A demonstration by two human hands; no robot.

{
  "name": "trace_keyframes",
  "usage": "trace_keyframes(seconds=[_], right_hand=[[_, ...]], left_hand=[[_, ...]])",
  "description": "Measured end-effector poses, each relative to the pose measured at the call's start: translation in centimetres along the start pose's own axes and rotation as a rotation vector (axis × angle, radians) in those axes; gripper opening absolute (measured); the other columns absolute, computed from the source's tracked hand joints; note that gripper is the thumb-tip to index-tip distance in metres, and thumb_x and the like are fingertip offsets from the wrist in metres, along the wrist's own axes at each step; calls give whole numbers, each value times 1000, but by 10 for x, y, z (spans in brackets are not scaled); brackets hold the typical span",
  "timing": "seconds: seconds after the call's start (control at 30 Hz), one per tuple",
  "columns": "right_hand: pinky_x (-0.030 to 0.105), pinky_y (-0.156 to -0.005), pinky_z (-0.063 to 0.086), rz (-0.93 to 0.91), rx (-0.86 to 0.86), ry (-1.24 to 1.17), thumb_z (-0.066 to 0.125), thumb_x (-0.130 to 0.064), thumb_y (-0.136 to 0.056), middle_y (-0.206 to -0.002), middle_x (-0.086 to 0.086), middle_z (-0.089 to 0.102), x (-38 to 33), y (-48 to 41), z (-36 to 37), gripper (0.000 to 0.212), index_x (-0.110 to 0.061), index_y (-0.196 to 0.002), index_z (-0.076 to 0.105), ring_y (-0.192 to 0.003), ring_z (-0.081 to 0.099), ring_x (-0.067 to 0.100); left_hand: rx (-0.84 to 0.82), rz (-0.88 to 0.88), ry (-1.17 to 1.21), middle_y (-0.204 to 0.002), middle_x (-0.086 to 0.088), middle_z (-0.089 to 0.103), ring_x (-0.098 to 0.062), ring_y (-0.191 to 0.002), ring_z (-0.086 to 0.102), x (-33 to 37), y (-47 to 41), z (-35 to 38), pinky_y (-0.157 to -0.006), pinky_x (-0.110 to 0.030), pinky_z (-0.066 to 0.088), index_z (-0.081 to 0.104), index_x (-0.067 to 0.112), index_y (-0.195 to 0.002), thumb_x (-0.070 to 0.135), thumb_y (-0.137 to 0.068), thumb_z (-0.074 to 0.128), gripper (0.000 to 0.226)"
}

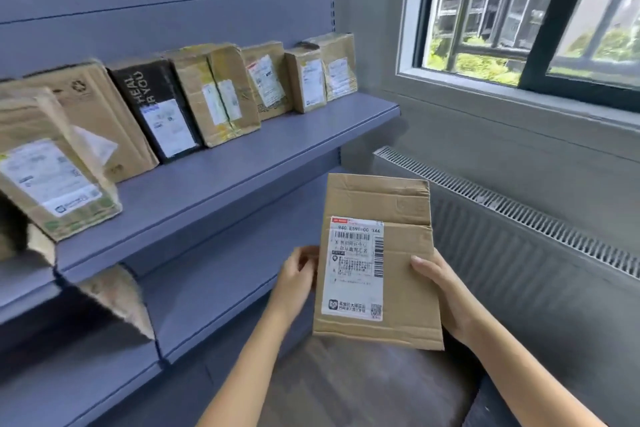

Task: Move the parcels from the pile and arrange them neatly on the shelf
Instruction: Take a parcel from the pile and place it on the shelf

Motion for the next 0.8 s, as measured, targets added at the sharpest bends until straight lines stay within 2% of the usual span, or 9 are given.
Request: trace_keyframes(seconds=[0.07,0.17,0.27,0.4,0.5,0.6,0.7,0.77,0.8], right_hand=[[37,-80,57,7,-91,-2,86,-53,-50,-123,12,66,-2,-25,26,89,-20,-126,54,-107,66,28],[45,-92,53,-20,-215,46,85,-56,-52,-126,10,64,-11,-65,73,90,-23,-129,52,-114,62,31],[43,-93,52,-74,-302,91,84,-61,-50,-126,5,64,-29,-108,122,92,-28,-129,51,-115,62,26],[38,-92,53,-171,-434,166,79,-54,-61,-132,0,60,-57,-162,190,86,-31,-137,42,-118,60,20],[29,-87,54,-210,-532,205,77,-55,-62,-135,-4,57,-74,-197,238,93,-33,-142,35,-120,59,15],[26,-85,53,-242,-627,260,68,-49,-68,-135,-10,55,-83,-225,284,84,-35,-143,32,-119,58,9],[19,-78,53,-223,-664,290,69,-47,-65,-118,-18,66,-80,-248,315,76,-35,-134,39,-108,64,3],[16,-75,53,-214,-677,310,73,-42,-68,-113,-17,68,-70,-259,328,66,-36,-126,43,-103,66,2],[15,-74,53,-204,-686,321,73,-39,-70,-114,-16,68,-62,-265,332,62,-37,-125,43,-101,66,1]], left_hand=[[85,-9,13,-99,7,68,-10,-98,62,-3,-4,-27,-76,-17,46,60,24,-97,14,-100,41,21],[223,21,87,-108,-1,66,-16,-105,62,2,-12,-74,-88,-31,47,58,28,-101,18,-101,40,21],[341,112,171,-107,-3,67,-12,-99,64,24,-22,-129,-77,-21,49,58,24,-109,17,-102,39,22],[453,253,185,-99,16,69,3,-92,64,57,-39,-195,-69,-10,49,58,31,-112,17,-101,41,25],[538,320,204,-102,15,69,2,-95,64,70,-51,-237,-71,-10,49,58,29,-114,14,-102,39,26],[613,380,245,-100,20,69,3,-97,63,74,-62,-275,-76,-11,49,57,30,-112,11,-102,39,28],[664,395,222,-116,20,63,3,-113,56,67,-71,-299,-90,-13,44,56,34,-116,7,-101,39,35],[658,388,242,-123,14,62,1,-118,54,53,-77,-309,-94,-15,43,55,30,-121,19,-99,46,26],[659,390,240,-126,12,61,2,-118,53,46,-78,-312,-93,-13,42,54,27,-124,32,-94,50,31]])
Point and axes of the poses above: each hand's wrist, its own y-axis away from the middle knuckle, its own z-axis out of the palm, x = y × z, the point moved 10 cm from there along -y, towards the middle knuckle
